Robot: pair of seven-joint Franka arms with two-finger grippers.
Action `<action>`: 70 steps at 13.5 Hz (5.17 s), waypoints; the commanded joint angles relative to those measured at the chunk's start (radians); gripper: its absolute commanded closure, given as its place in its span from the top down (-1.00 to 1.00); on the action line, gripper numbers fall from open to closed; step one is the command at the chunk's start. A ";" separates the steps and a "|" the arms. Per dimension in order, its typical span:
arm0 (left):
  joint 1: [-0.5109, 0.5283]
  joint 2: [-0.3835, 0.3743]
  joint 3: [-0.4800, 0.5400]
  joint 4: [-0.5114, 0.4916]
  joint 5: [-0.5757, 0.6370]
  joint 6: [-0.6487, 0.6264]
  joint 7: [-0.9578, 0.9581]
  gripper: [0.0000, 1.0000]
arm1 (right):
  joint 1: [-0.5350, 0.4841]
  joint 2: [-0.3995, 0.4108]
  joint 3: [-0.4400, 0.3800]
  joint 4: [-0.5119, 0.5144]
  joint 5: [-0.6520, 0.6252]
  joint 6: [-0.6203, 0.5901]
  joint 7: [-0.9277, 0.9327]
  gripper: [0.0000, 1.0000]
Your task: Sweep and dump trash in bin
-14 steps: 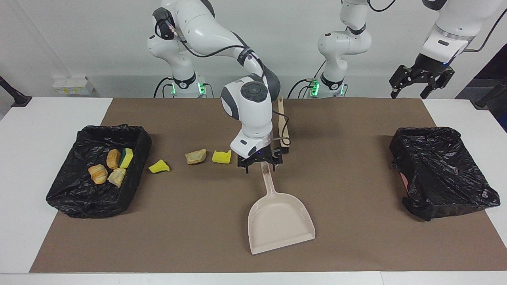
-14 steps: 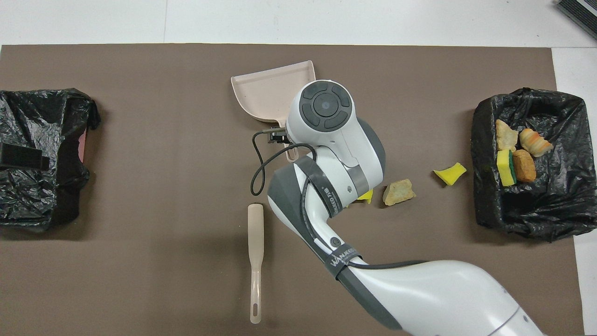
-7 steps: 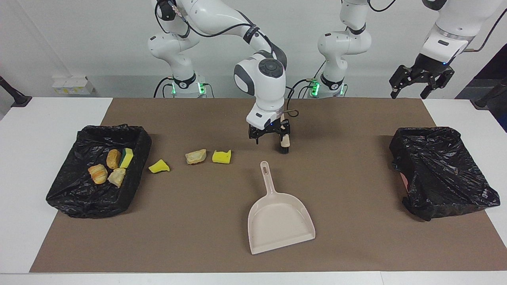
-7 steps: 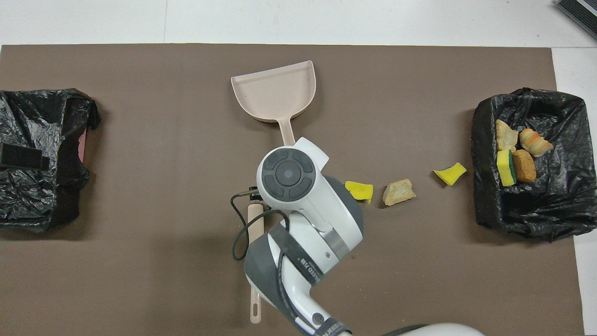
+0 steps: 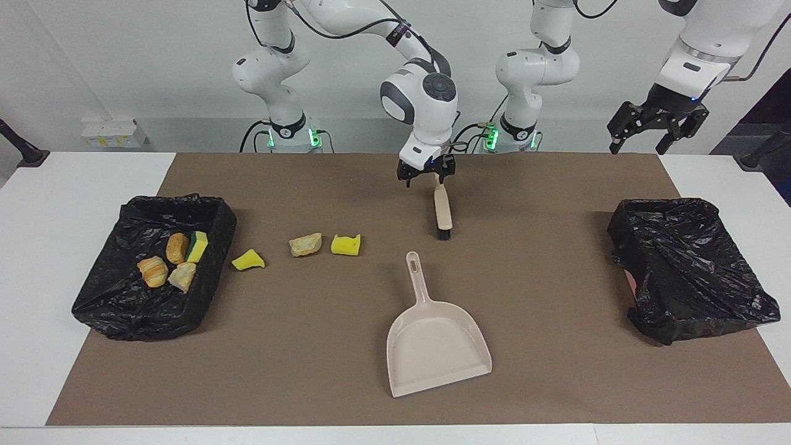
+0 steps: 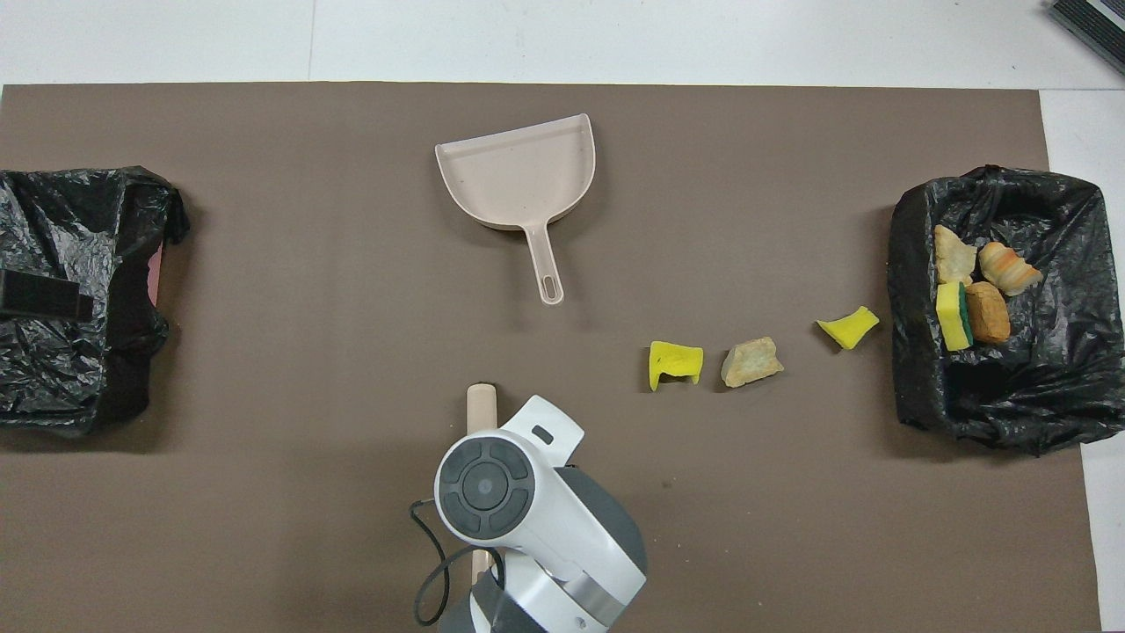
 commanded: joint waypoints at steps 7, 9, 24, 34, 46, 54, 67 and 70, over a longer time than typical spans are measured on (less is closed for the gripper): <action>-0.131 0.037 -0.015 -0.025 0.000 0.141 -0.186 1.00 | 0.058 -0.025 0.002 -0.097 0.107 0.098 0.076 0.98; -0.218 0.096 -0.015 -0.024 0.002 0.209 -0.280 1.00 | 0.089 -0.016 0.003 -0.109 0.122 0.099 0.067 0.90; -0.479 0.538 -0.015 0.111 0.005 0.561 -0.856 1.00 | 0.045 -0.125 -0.001 -0.109 0.133 -0.106 0.082 -1.00; -0.570 0.669 -0.008 0.183 0.029 0.625 -0.988 1.00 | -0.162 -0.340 -0.010 -0.099 0.003 -0.338 0.018 -1.00; -0.597 0.683 -0.009 0.163 0.041 0.626 -0.991 0.12 | -0.633 -0.327 -0.010 -0.088 -0.233 -0.381 -0.441 -1.00; -0.550 0.587 -0.006 0.143 0.195 0.496 -0.605 -1.00 | -0.778 -0.329 -0.010 -0.282 -0.422 -0.237 -0.436 -1.00; -0.447 0.056 -0.009 -0.288 0.026 0.147 0.495 -1.00 | -0.674 -0.301 -0.001 -0.352 -0.294 -0.162 -0.463 -1.00; -0.458 -0.059 -0.008 -0.460 -0.011 0.169 0.555 -1.00 | -0.628 -0.295 0.000 -0.338 -0.161 -0.162 -0.560 -1.00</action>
